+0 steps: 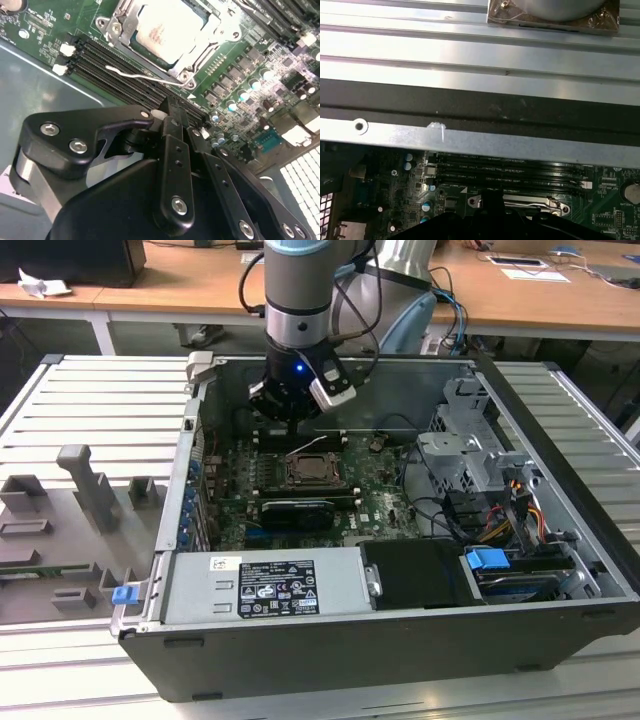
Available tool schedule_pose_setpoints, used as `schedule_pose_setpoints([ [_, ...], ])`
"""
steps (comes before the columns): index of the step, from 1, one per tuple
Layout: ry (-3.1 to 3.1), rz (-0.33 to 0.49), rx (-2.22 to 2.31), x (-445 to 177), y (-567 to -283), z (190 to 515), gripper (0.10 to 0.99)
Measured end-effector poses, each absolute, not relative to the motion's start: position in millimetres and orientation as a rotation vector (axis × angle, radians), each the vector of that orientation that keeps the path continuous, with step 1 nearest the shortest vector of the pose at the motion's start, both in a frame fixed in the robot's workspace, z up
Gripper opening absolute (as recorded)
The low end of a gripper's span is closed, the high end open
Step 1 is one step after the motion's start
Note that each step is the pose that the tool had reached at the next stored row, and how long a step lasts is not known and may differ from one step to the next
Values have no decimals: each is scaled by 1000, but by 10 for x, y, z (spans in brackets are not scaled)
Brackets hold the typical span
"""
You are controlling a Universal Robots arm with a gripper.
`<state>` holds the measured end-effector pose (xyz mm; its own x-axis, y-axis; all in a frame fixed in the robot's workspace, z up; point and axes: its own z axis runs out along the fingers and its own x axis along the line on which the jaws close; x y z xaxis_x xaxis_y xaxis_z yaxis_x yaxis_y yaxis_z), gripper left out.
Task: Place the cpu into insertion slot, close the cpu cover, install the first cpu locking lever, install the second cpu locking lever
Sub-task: 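Install the first cpu locking lever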
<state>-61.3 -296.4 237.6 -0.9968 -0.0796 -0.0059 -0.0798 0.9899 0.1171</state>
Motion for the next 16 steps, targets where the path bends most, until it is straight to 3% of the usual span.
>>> schedule_pose_setpoints([
  [16,3105,194,-158,-441,-2953,2258,106],
])
